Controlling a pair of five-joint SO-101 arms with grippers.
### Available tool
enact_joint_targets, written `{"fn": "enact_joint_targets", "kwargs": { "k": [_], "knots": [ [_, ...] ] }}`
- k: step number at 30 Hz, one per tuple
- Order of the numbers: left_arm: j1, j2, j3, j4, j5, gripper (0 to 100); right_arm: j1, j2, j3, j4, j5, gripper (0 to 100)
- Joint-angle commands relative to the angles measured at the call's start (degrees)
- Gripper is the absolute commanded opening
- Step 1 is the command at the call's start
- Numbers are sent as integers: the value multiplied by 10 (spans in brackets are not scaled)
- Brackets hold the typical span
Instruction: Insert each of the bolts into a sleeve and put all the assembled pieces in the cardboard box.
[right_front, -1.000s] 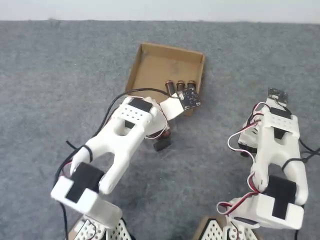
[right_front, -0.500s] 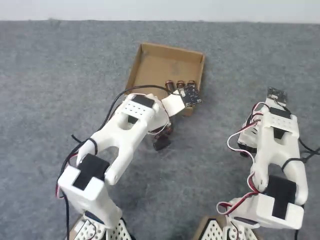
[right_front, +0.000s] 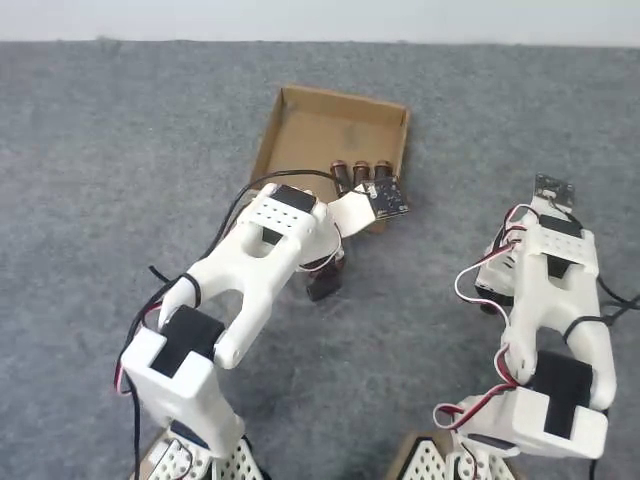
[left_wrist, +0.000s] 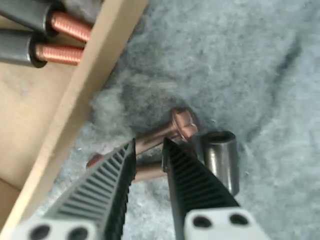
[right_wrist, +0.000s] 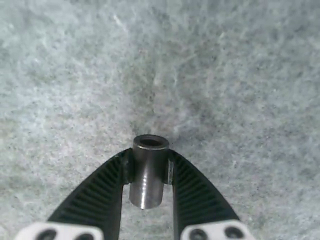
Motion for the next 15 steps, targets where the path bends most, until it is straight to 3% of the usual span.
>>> {"fn": "enact_joint_targets", "kwargs": {
  "k": [1,8,15],
  "knots": [
    [11,-8,-13,10,-5,92,-7,-7,-5,-8,12,7],
    [27,18,-29,60,-5,93,-7,-7,-5,-8,12,7],
    [27,47,-58,49,-3,93,-7,-7,-5,-8,12,7]
  ]
}}
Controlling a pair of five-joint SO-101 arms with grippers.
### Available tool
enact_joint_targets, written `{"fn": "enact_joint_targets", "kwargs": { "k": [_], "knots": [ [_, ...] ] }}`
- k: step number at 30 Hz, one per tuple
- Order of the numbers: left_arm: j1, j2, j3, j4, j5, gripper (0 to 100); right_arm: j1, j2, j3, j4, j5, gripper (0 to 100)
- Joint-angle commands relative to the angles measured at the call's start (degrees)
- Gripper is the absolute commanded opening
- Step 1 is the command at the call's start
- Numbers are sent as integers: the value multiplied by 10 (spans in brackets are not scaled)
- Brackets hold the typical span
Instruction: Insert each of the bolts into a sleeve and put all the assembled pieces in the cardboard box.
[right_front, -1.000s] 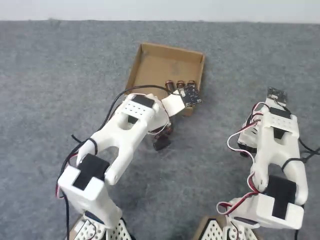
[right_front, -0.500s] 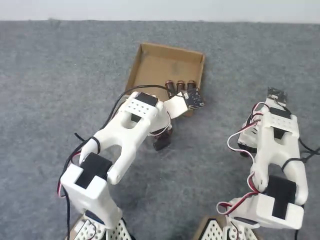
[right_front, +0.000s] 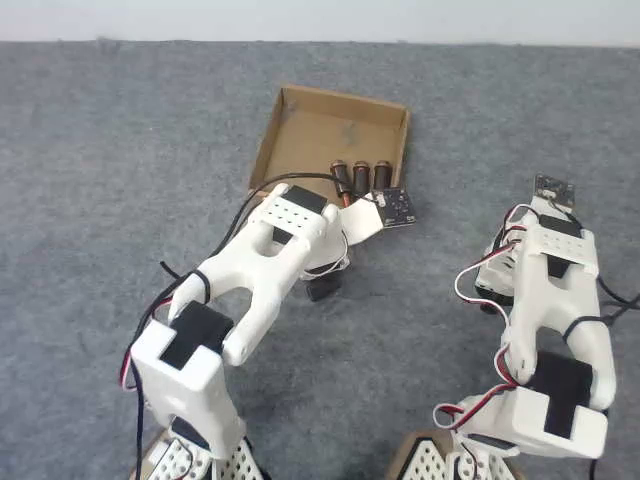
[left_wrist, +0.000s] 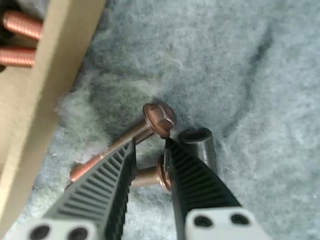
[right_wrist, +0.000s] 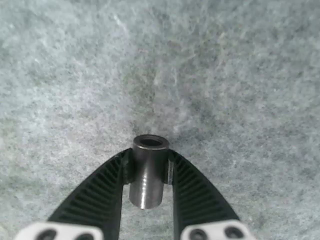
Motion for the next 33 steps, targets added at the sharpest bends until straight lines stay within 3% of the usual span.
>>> {"fn": "enact_joint_targets", "kwargs": {
  "k": [1,6,9,14,26,33],
  "knots": [
    [7,26,-44,4,-2,93,-7,-7,-5,-8,12,7],
    [19,80,-109,64,-2,85,-15,-7,-5,-8,12,7],
    [28,127,-153,120,-2,6,-20,-7,-5,-8,12,7],
    [29,184,-224,179,-2,11,-19,-7,-3,-22,10,7],
    [55,150,-210,164,15,17,-19,-7,-3,-25,11,7],
    [22,82,-206,164,-16,106,-19,-7,-2,-25,11,7]
  ]
}}
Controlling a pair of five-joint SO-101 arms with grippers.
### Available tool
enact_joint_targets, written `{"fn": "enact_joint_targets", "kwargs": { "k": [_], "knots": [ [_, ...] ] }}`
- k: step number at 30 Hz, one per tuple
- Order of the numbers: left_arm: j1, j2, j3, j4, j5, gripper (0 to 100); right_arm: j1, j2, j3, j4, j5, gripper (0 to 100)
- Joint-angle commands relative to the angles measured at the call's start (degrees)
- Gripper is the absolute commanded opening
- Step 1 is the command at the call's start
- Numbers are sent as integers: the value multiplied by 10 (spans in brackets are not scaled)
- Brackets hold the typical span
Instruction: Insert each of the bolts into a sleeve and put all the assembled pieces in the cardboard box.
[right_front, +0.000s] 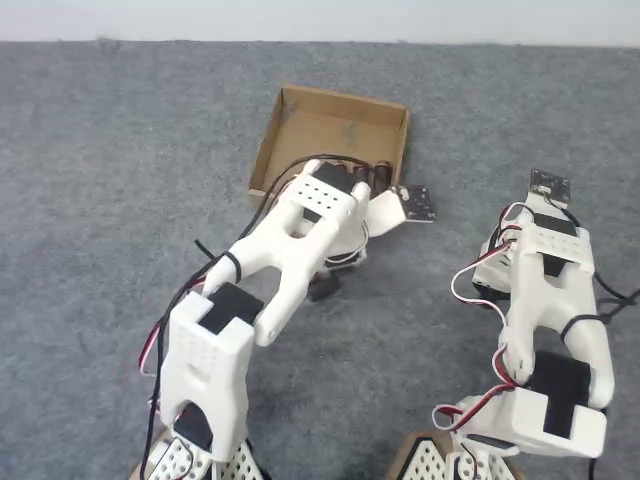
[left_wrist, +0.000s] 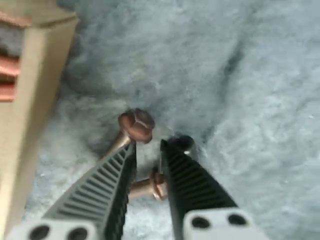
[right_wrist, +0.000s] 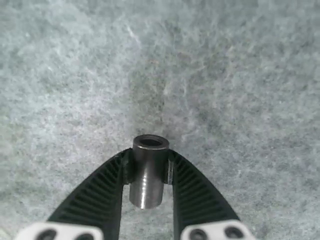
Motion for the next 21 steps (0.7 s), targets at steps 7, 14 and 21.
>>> {"fn": "enact_joint_targets", "kwargs": {
  "k": [7,14,21],
  "knots": [
    [-40,-38,5,-56,-42,104,-7,-7,-2,-6,11,7],
    [-38,-78,5,-65,-42,104,-7,-7,-2,-6,11,7],
    [-37,-79,5,-81,-44,104,-7,-7,-2,-6,11,7]
  ]
}}
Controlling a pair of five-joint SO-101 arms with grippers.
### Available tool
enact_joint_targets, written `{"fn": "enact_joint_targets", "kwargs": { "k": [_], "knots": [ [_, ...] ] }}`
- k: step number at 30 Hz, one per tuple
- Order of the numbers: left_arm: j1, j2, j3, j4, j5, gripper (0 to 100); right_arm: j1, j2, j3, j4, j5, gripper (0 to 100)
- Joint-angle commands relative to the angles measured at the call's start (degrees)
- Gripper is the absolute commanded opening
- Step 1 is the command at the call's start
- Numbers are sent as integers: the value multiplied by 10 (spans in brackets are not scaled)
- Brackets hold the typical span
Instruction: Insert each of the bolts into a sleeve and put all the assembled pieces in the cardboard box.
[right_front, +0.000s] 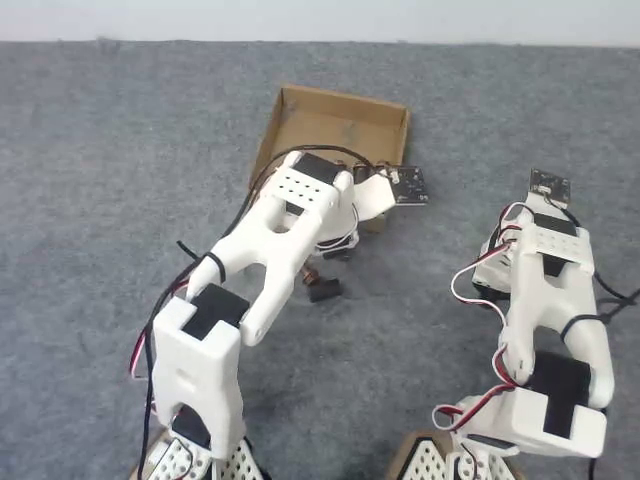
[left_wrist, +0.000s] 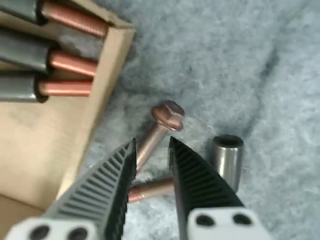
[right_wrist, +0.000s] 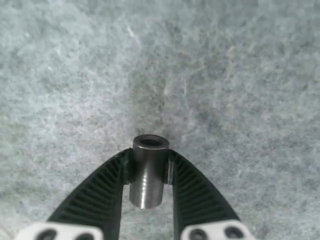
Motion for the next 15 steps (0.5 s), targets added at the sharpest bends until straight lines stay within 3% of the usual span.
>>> {"fn": "enact_joint_targets", "kwargs": {
  "k": [1,15],
  "knots": [
    [0,-26,-4,-32,-10,104,-7,-7,-2,-6,11,7],
    [6,47,-7,-8,-31,104,-7,-7,-2,-6,10,7]
  ]
}}
